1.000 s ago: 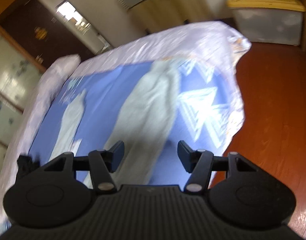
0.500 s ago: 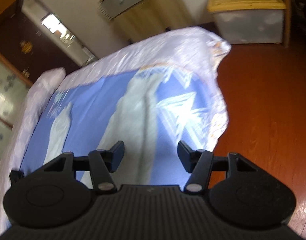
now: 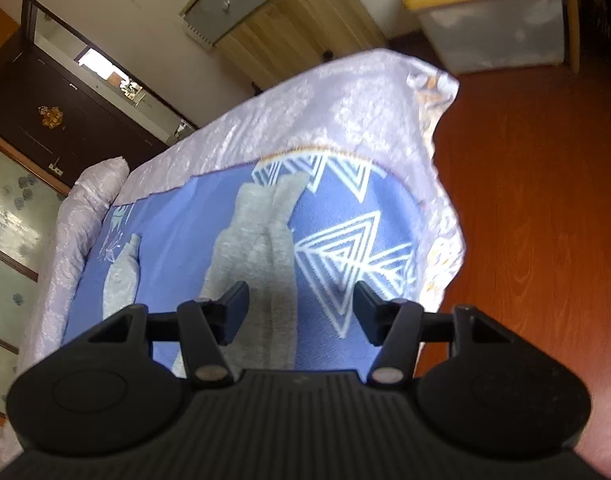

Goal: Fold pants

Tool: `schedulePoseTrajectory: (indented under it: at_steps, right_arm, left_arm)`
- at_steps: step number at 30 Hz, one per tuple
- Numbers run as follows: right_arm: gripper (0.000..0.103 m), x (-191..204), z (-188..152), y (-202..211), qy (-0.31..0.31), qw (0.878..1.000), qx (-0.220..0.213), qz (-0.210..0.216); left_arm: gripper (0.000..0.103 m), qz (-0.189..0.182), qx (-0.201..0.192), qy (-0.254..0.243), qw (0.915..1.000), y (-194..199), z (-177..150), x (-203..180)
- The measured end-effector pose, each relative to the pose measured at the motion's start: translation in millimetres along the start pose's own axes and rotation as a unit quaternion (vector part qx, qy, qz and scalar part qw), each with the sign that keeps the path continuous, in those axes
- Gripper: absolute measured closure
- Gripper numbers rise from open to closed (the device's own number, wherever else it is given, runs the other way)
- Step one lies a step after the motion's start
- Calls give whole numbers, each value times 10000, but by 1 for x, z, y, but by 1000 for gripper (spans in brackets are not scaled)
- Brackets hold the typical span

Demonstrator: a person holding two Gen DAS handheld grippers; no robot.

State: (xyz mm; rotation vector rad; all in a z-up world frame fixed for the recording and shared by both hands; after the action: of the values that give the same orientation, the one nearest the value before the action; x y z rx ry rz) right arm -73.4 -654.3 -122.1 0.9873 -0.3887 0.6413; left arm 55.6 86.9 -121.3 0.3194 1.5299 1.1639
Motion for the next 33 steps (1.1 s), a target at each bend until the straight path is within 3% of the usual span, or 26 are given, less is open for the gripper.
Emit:
schedulePoseTrajectory:
  at_steps: [1, 2, 3, 6, 10, 15, 18, 23, 33]
  right_arm:
    - [60, 3, -2, -6, 71, 9999, 111, 30]
    - [74, 8, -4, -10, 157, 9996, 205, 74]
    - [95, 15, -5, -12, 280, 9992, 261, 153]
    - [96, 32, -3, -8, 564, 9982, 142, 144]
    - [96, 58, 21, 15, -77, 9959, -223, 873]
    - [96, 141, 50, 18, 391, 9879, -508, 1409]
    - [96, 191, 57, -6, 647, 9862, -519, 1431]
    - [96, 253, 52, -75, 1053, 9878, -402, 1071]
    - [95, 332, 18, -219, 1765, 9833, 14, 433]
  left_arm:
    - [91, -29, -6, 16, 10000, 3, 1, -1]
    - [92, -72, -37, 10, 10000, 7, 4, -3]
    - [92, -113, -81, -4, 9999, 11, 7, -7]
    - [92, -474, -299, 68, 9984, 30, 21, -20]
    - [92, -1119, -716, 463, 9901, 55, 55, -37]
    - [93, -1239, -1055, 579, 9850, 52, 111, -64]
    - [93, -1282, -1171, 639, 9827, 36, 144, -80]
    - [93, -1120, -1146, 783, 9840, -4, 188, -93]
    - [90, -746, -1116, 1057, 9853, -76, 259, -93]
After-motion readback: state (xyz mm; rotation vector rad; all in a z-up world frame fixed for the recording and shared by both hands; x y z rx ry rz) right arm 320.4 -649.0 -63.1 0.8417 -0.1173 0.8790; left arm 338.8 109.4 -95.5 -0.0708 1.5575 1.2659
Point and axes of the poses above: each gripper's, at about its wrist camera, not at the fingertips, and y roughly against the way its jaws point, x to its left, z to its top, the point moved 9 cm from there along -y, roughly the way its jaws point, and after that the axes turned 7 degrees about y, right-handed, at the moved point
